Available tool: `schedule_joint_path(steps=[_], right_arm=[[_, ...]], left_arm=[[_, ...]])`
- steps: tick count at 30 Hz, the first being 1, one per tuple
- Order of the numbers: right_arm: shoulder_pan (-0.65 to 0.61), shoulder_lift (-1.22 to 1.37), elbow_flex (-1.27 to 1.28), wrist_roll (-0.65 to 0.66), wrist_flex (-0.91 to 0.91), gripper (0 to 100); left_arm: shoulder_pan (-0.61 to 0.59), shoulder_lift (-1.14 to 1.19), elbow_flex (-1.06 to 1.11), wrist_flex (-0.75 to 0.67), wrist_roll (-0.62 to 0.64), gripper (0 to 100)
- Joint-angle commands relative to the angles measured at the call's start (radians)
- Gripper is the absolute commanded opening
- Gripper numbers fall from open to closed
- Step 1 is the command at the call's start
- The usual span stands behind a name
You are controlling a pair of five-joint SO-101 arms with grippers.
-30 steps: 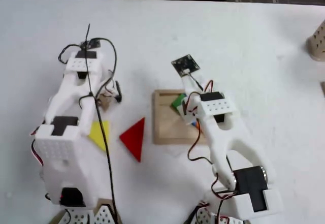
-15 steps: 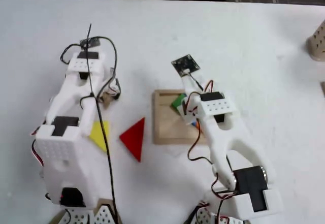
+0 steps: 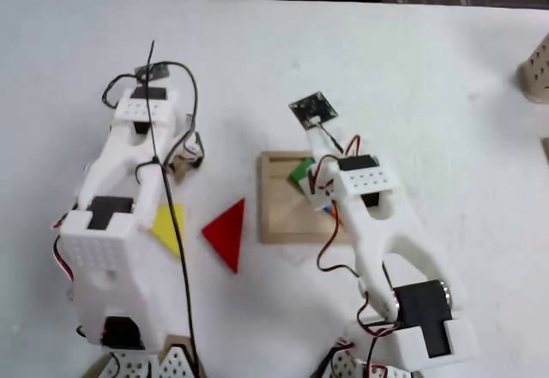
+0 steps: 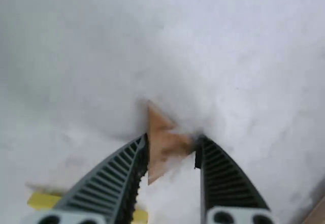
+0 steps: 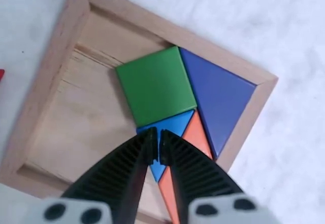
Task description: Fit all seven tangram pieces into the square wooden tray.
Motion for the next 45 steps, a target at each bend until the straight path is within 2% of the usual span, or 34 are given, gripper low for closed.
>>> schedule_joint_path(steps=[1,14,25,29,37,45], right_arm=[[-0.005,-0.038,-0.003,0.015,0.010,1.8],[0.004,-0.041,-0.005,0.017,0.010,1.8],[0.127,-0.048,-0.011,0.008,0.033,1.8],[0.179,-0.048,-0.011,0.006,0.056,1.8],[0.245,-0.048,-0.008,-0.012,0.058,1.8],[0.245,-0.047,-0.006,-0.011,0.054,1.8]], left_arm=[[0.007,-0.076,-0.005,-0.018,0.015,12],[0.019,-0.257,0.117,-0.015,0.015,12],[0.163,-0.349,0.117,0.005,0.015,12],[0.254,-0.351,0.117,0.000,0.014,13],[0.447,-0.348,0.117,-0.118,0.014,13],[0.476,-0.348,0.213,-0.336,0.014,13]])
